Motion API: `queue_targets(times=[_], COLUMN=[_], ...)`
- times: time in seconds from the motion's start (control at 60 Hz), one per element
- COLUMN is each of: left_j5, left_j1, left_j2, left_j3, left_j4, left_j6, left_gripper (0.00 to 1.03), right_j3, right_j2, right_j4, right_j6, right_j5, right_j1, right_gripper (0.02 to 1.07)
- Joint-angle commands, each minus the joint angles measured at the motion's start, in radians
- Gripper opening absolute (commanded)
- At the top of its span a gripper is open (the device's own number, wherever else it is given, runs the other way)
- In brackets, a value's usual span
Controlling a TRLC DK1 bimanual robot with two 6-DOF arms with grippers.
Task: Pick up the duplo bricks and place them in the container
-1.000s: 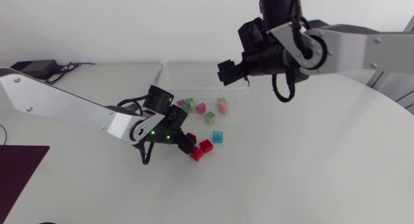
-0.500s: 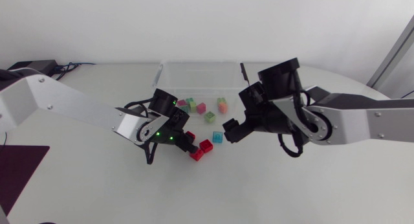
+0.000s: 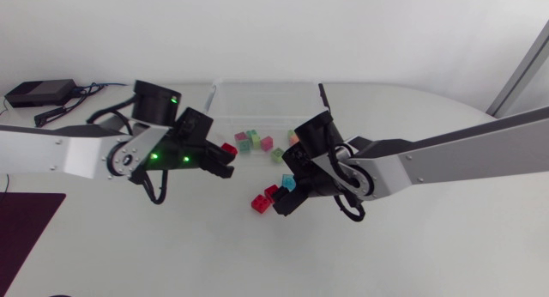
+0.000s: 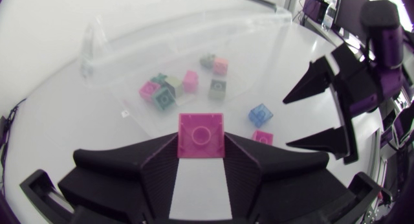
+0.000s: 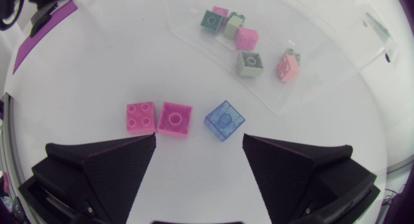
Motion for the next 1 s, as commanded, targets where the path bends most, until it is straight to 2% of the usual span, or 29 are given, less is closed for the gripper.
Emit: queue_targets(times=[0.0,0.2,0.517,0.733,0.8,0.933,0.983], left_j5=[0.027,0.076,0.079,0.086,0.086,0.086,0.086], left_j1=[0.03,0.09,0.102,0.104,0.104,0.104,0.104], left_j2=[-0.088,-0.139,-0.091,-0.048,-0.035,0.002,0.024], left_j3=[-0.005,0.084,0.156,0.201,0.218,0.252,0.268], left_j4=[-0.023,-0.021,0.054,0.062,0.062,0.075,0.08], left_j6=[0.012,-0.034,-0.076,-0.083,-0.085,-0.102,-0.105], left_gripper=[0.23,0.23,0.24,0.24,0.24,0.24,0.24], right_j3=[0.036,0.116,0.183,0.22,0.229,0.238,0.242], right_j2=[0.052,0.131,0.19,0.208,0.21,0.211,0.211], right_j4=[-0.01,-0.051,-0.082,-0.128,-0.148,-0.173,-0.18], right_j6=[-0.001,0.0,0.005,0.008,0.005,0.003,0.002], right_j5=[-0.004,-0.022,-0.021,-0.021,-0.021,-0.024,-0.031], right_j1=[0.004,0.004,0.011,0.017,0.017,0.015,0.015], right_gripper=[0.99,0.97,0.97,0.97,0.93,0.92,0.88])
